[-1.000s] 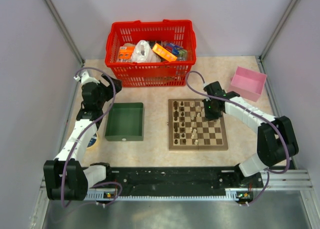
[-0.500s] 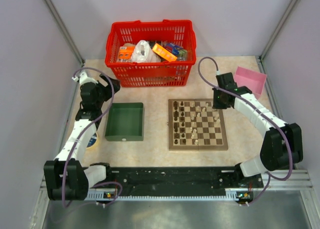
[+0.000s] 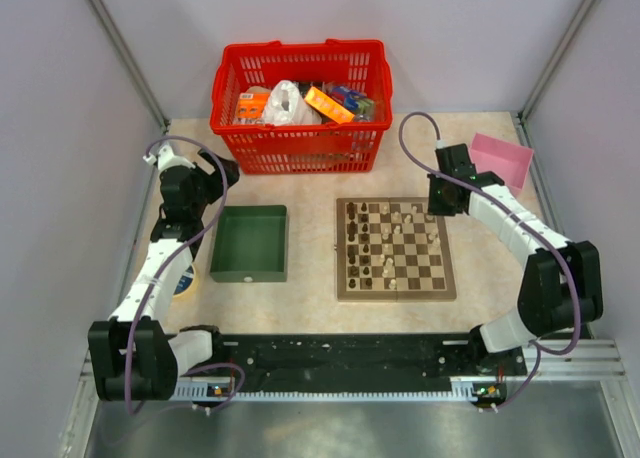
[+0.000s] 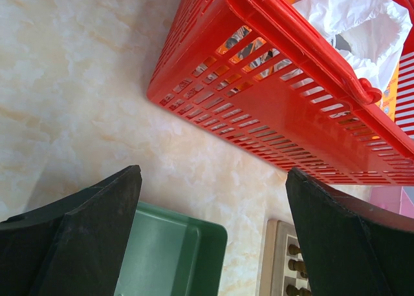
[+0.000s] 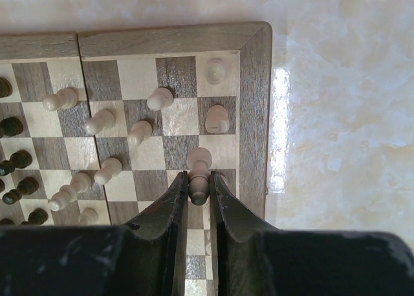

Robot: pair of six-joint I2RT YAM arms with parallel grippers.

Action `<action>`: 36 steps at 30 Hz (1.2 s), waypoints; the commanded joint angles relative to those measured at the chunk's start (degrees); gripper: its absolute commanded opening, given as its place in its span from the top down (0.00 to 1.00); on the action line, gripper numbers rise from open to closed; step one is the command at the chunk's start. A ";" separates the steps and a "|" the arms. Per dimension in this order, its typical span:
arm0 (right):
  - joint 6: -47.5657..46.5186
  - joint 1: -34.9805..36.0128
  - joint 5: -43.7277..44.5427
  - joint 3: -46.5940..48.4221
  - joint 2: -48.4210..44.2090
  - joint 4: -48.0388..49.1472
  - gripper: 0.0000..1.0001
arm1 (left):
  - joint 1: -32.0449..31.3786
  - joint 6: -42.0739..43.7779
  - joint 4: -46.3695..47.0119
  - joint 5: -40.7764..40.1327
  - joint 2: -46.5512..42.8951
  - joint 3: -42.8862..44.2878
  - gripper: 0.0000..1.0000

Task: Set up the chess pieces on the board

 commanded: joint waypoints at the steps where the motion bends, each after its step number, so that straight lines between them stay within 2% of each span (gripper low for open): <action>1: -0.57 -0.48 0.73 -0.66 1.47 2.42 0.89 | 0.41 -0.07 3.08 0.39 -0.45 -0.26 0.01; 36: -0.91 -1.10 1.43 -1.11 6.48 1.63 0.88 | 0.32 1.17 3.34 1.01 -1.25 -0.26 0.01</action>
